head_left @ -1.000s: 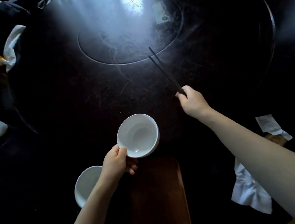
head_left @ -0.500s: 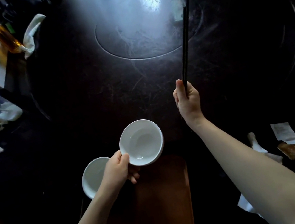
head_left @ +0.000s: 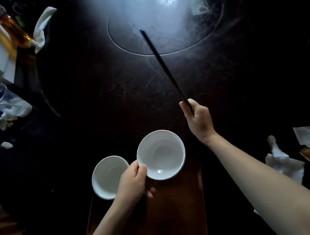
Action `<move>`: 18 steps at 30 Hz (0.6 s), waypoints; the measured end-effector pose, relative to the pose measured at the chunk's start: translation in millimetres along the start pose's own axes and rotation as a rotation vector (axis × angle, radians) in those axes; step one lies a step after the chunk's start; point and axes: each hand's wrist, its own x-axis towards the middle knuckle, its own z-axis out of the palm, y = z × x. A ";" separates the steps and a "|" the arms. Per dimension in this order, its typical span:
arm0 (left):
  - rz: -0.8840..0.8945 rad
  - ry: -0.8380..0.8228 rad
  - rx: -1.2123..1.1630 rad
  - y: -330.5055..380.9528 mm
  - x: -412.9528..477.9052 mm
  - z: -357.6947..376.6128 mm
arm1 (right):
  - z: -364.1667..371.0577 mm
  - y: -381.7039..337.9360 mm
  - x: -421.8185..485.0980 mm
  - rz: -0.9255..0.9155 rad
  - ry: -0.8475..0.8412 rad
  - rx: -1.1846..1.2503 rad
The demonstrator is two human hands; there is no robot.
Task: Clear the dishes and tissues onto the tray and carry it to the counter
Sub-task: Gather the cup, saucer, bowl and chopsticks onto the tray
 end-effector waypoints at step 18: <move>-0.044 -0.158 0.035 -61.4 -30.4 21.1 | -9.9 -18.5 -58.4 -0.162 -0.019 -0.489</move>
